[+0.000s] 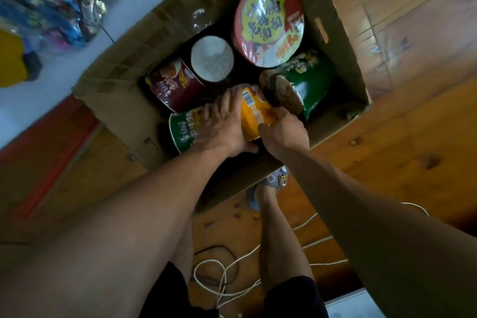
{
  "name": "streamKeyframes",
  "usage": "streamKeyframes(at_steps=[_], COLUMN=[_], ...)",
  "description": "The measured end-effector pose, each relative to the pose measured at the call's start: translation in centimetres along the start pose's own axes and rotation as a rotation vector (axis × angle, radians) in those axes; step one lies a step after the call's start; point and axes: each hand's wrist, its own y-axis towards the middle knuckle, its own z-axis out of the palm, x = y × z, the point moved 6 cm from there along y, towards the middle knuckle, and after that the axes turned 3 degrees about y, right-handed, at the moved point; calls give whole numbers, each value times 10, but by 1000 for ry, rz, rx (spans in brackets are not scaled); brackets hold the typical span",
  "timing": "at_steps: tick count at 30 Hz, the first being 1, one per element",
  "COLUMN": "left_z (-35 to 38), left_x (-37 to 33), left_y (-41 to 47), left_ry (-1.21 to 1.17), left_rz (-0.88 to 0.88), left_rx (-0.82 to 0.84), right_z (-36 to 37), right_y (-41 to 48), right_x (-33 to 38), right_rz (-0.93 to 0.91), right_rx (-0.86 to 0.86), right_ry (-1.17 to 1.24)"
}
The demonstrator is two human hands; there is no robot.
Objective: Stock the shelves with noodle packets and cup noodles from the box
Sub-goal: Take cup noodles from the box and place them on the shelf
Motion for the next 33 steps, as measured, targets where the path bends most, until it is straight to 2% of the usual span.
streamKeyframes(at_steps=[3,11,15,20,23,28,33], left_z=[-4,-38,-73,-110,-125,-158,-184], left_x=[0,27,32,44,45,56,76], left_y=[4,-15,-36,-80,-114,-185,-256], left_ry=[-39,-419,-641,-962,-1103,-1147,-1240], left_rz=[14,-67,-42,-88,-44,43,78], left_rx=[-88,-30,-81,-78,-35,-27,-130], right_z=[-2,-27,-40,-60,-70,-69,-68], right_y=[3,-20,-40,-83,-119,-187,-253], right_x=[1,24,39,60,72,96,121], right_rz=[-20,-254,-240,-183,-168,-159,-221], right_rx=[-13,-164,-195,-106,-75,-11,3], right_ry=[24,209,269,426,561,693,725])
